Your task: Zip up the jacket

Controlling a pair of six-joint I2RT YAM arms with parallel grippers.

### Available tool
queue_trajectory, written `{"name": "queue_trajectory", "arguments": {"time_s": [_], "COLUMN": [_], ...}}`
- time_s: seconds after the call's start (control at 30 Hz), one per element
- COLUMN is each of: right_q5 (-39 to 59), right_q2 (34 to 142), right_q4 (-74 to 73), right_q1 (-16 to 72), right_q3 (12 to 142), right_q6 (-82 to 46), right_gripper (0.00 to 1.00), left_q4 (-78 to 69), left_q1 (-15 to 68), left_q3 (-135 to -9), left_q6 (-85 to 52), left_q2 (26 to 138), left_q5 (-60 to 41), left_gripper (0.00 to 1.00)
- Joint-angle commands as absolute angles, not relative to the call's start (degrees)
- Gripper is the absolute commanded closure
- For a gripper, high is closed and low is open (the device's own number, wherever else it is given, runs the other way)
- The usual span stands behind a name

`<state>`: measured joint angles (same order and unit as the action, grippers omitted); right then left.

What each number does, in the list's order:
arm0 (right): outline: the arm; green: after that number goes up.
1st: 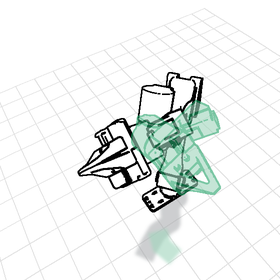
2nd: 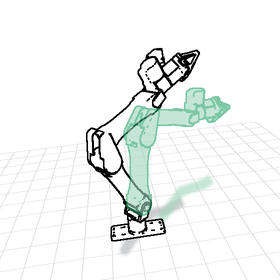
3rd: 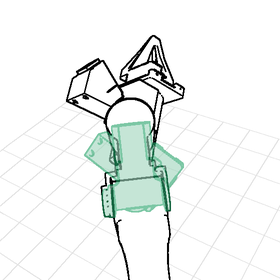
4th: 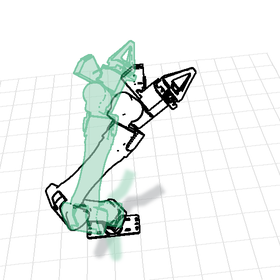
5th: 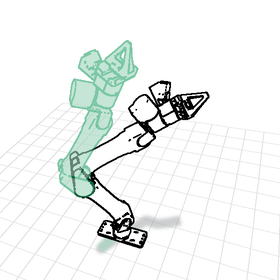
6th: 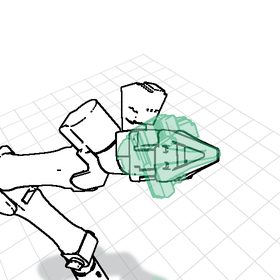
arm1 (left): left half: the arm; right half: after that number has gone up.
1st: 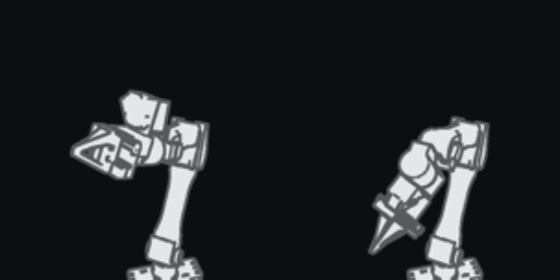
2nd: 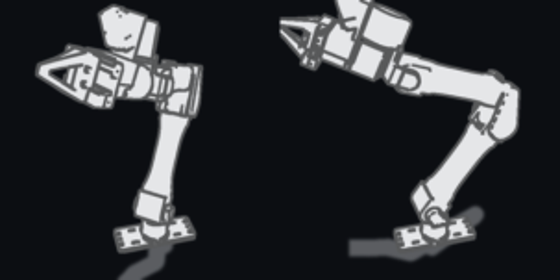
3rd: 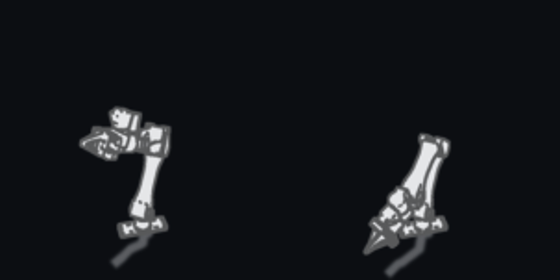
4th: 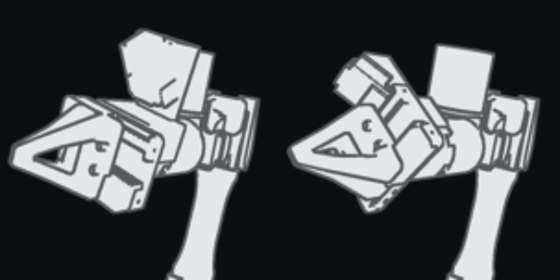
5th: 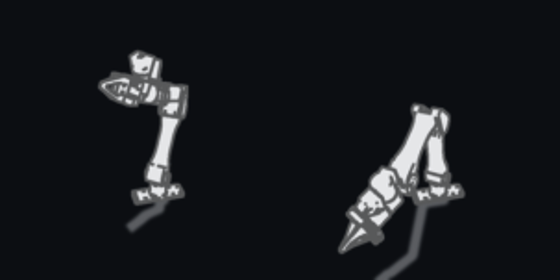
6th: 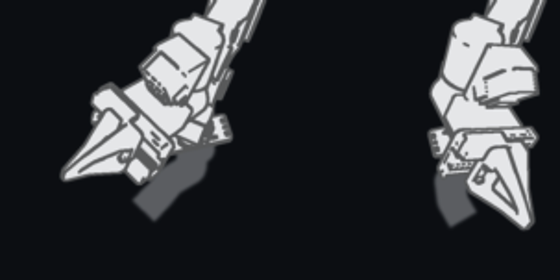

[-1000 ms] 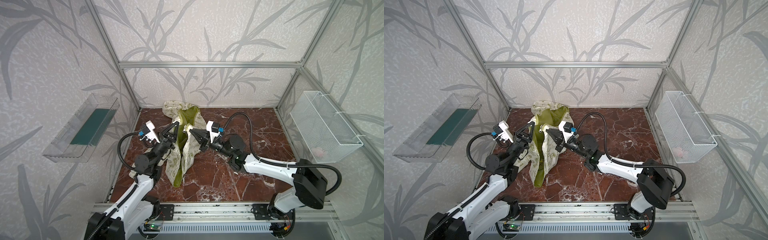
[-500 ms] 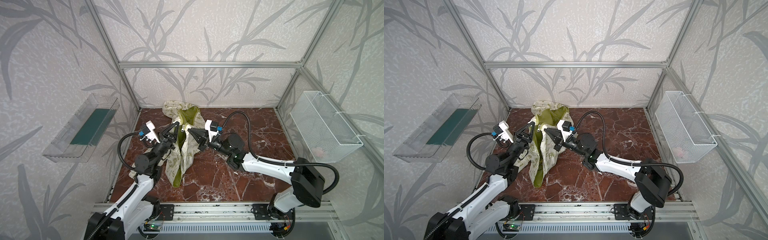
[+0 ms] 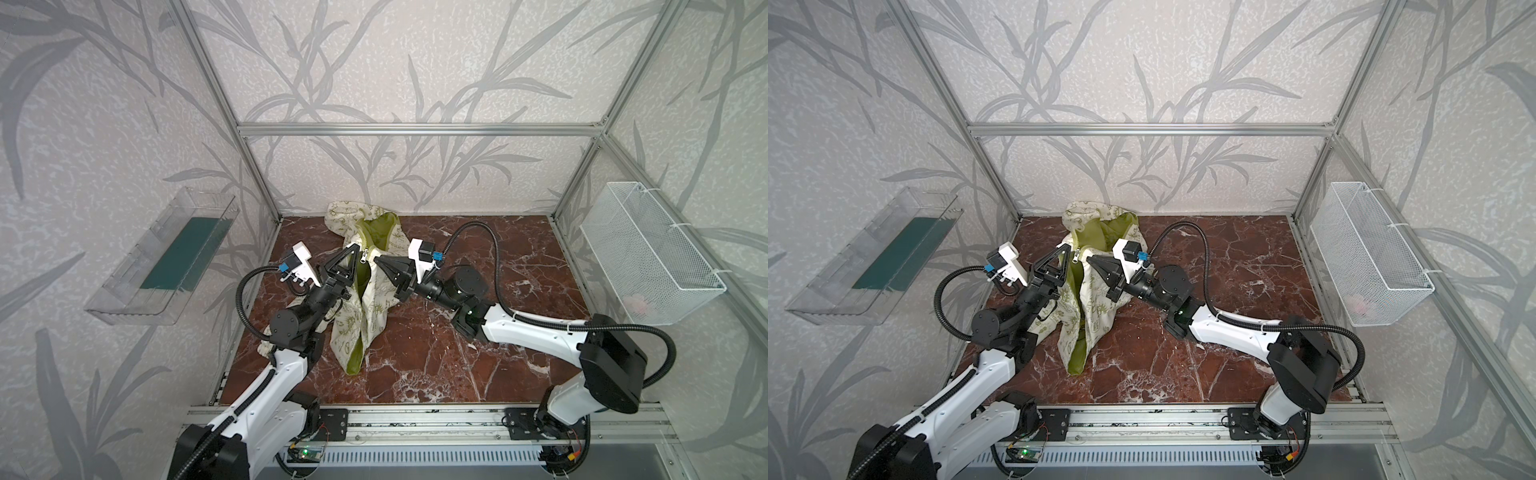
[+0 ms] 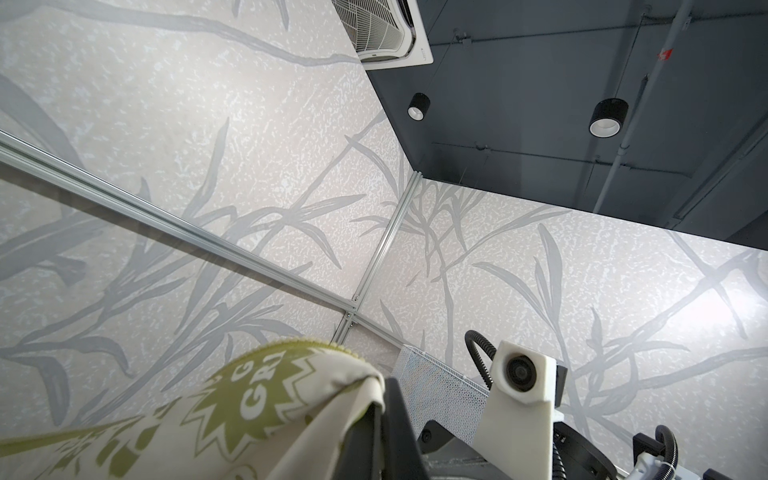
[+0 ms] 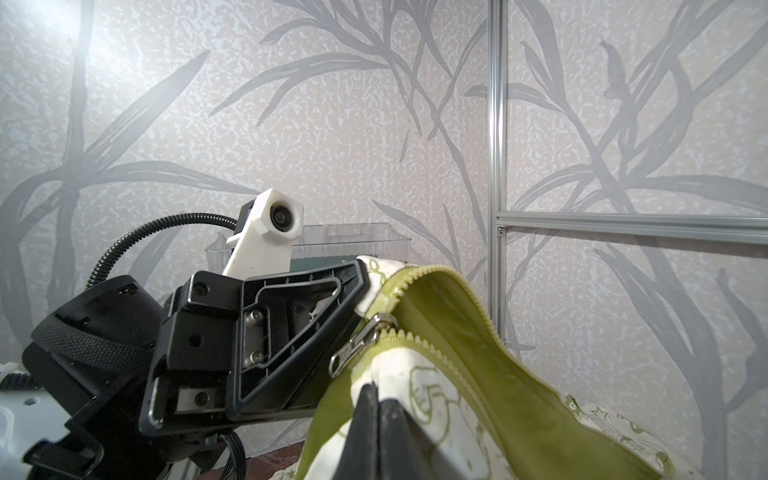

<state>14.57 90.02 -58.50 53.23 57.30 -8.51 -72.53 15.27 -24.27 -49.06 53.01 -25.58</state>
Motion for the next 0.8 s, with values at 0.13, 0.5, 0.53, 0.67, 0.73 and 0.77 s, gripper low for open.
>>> {"name": "queue_trajectory", "arguments": {"time_s": [0.13,0.5,0.53,0.67,0.73,0.77], "right_q5": [14.95,14.55,14.52,13.69,13.52,13.43], "right_q2": [89.91,89.74,89.80,90.00,90.20,90.22], "right_q4": [-62.58,-62.93,-63.17,-63.88,-64.20,-64.31], "right_q1": [53.09,52.95,52.95,52.91,52.90,52.89], "right_q3": [59.59,59.59,59.67,59.76,59.90,59.89], "right_q6": [-8.80,-8.55,-8.54,-8.49,-8.51,-8.60], "right_gripper": [1.00,1.00,1.00,1.00,1.00,1.00], "left_q4": [-76.64,-76.38,-76.45,-76.40,-76.38,-76.32], "left_q1": [15.47,15.47,15.47,15.50,15.52,15.56], "left_q3": [-23.55,-23.12,-23.12,-22.97,-22.96,-23.02], "left_q6": [-49.20,-49.37,-49.46,-49.69,-49.68,-49.75], "left_q2": [51.60,51.12,51.15,51.00,50.98,50.98], "left_q5": [-26.01,-25.58,-25.58,-25.63,-25.58,-25.58], "left_gripper": [1.00,1.00,1.00,1.00,1.00,1.00]}}
